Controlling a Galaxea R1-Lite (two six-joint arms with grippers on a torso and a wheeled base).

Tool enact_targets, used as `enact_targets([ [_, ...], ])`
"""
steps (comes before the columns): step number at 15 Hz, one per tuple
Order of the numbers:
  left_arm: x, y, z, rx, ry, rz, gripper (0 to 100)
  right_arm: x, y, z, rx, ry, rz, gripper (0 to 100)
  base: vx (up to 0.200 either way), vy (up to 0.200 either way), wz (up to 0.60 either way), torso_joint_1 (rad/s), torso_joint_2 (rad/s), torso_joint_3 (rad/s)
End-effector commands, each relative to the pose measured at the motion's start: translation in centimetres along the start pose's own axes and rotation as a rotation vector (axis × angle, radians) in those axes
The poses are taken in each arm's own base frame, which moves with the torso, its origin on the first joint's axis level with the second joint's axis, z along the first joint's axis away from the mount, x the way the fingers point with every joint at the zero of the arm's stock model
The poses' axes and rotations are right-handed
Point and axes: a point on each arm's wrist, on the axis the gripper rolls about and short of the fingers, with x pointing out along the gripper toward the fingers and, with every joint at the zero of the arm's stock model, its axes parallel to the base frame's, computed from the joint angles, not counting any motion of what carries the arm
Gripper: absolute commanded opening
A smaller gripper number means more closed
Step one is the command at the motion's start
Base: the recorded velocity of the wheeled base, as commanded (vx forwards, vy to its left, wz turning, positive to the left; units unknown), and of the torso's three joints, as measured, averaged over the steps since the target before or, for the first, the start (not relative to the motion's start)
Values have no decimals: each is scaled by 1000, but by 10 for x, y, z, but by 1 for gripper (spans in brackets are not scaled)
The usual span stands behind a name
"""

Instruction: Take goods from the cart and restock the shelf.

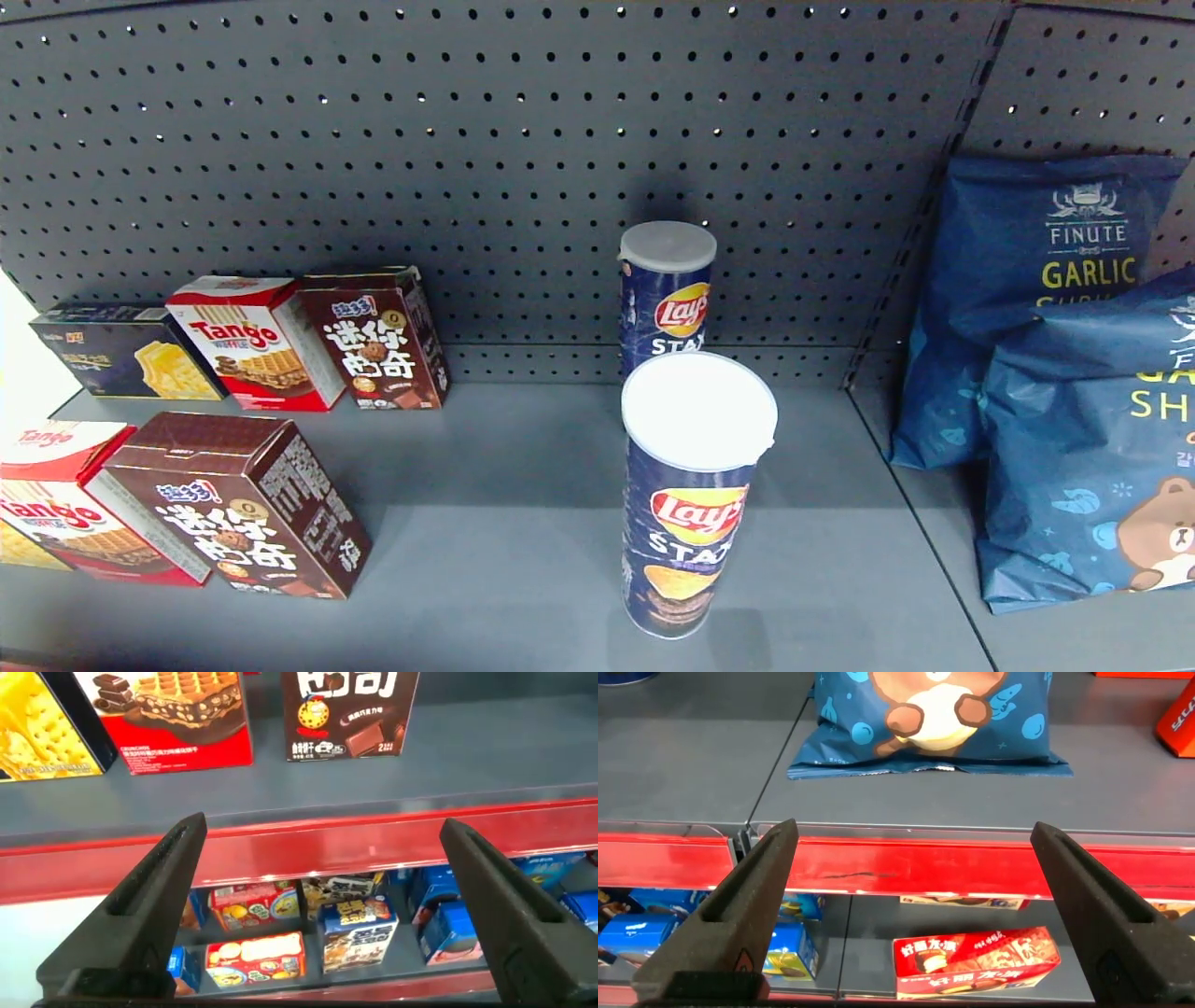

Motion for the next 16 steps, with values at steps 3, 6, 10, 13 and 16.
enact_targets([
  [3, 0, 2, 0, -3, 2, 84, 100, 0, 0, 0, 29, 1, -21, 100, 0, 0, 0, 0, 0, 0],
  [6, 0, 2, 0, -3, 3, 96, 100, 0, -1, 0, 37, -1, -27, 100, 0, 0, 0, 0, 0, 0],
  [10, 0, 3, 0, -2, 3, 114, 100, 0, -1, 0, 29, -1, -26, 100, 0, 0, 0, 0, 0, 0],
  [13, 0, 2, 0, -19, 0, 93, 100, 0, 0, 0, 15, 1, -18, 100, 0, 0, 0, 0, 0, 0],
  [16, 0, 2, 0, -26, 0, 91, 100, 0, 0, 0, 18, -1, -19, 100, 0, 0, 0, 0, 0, 0],
])
